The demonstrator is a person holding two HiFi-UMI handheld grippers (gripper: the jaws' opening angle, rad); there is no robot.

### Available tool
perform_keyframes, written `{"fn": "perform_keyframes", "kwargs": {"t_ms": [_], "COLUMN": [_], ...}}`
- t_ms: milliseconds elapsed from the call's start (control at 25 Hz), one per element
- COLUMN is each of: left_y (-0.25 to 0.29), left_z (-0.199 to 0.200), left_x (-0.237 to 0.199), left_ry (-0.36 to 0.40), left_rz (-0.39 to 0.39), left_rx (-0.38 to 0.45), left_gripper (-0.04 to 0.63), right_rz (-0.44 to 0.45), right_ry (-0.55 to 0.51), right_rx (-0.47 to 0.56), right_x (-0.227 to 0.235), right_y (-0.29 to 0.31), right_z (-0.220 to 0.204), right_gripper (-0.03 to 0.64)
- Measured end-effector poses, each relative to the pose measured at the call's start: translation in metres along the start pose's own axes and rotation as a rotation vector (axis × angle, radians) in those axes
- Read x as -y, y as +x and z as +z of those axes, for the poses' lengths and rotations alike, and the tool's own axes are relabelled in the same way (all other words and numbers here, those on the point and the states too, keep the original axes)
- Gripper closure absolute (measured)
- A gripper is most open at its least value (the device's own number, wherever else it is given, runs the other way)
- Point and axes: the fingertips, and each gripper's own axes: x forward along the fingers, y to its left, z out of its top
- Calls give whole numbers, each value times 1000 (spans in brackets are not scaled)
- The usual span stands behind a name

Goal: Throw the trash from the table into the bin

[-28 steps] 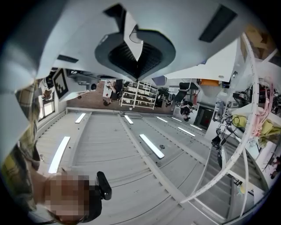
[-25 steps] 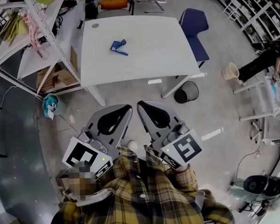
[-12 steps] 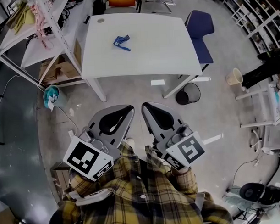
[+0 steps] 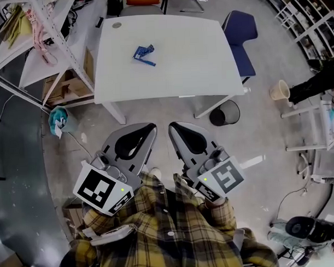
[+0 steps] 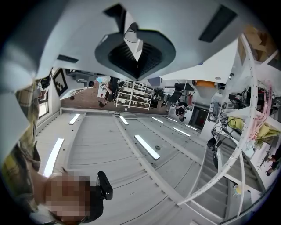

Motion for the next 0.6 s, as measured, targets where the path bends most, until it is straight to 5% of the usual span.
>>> {"fn": "perform_keyframes", "kwargs": {"t_ms": [600], "left_y": [81], "left_z": [39], "left_x": [-146], "left_ry": [21], "left_rz": [-102], "left_rx": [-20], "left_gripper": [586], "right_rz": [-104], "right_ry": [10], "right_rx": [1], "right_x": [98], "right_y": [139], "right_z": [26], "right_gripper": [618]}}
